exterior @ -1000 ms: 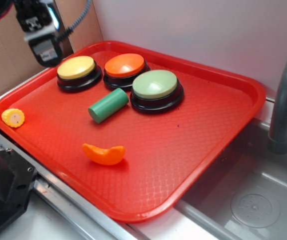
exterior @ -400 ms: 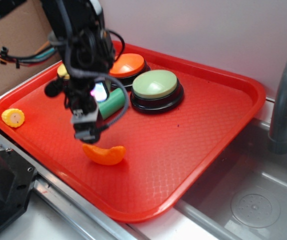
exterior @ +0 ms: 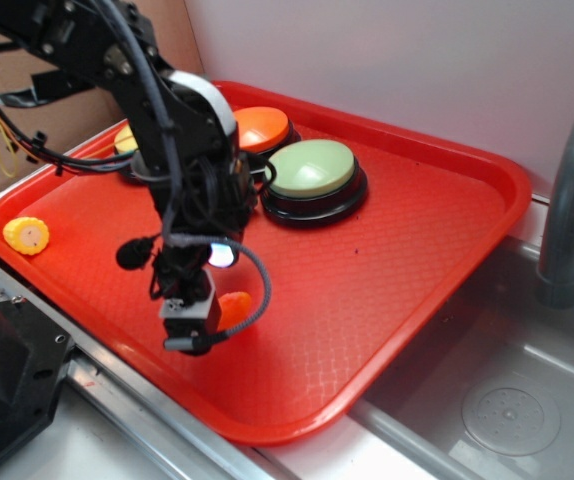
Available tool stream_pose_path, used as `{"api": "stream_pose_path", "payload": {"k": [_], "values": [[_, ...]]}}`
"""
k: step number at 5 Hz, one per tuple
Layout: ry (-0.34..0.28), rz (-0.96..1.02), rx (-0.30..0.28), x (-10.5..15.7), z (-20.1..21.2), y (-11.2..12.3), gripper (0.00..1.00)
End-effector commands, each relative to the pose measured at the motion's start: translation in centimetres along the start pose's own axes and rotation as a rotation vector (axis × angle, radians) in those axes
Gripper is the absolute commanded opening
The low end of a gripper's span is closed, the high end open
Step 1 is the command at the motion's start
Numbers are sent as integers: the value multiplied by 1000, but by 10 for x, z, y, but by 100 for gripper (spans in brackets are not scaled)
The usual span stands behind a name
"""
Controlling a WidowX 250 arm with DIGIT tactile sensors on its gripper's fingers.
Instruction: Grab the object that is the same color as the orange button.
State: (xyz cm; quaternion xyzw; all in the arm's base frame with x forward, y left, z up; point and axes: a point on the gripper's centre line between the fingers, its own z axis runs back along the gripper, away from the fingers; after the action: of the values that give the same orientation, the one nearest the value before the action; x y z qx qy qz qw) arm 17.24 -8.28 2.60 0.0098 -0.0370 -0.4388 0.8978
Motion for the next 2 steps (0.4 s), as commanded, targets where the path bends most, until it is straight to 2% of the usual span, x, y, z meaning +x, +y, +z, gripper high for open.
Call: {"api": "stream_pose_path", "payload": {"k": [1, 2], "values": [[6, -23, 4, 8, -13, -5, 88], [-7, -23, -5, 9, -15, -2, 0]]}}
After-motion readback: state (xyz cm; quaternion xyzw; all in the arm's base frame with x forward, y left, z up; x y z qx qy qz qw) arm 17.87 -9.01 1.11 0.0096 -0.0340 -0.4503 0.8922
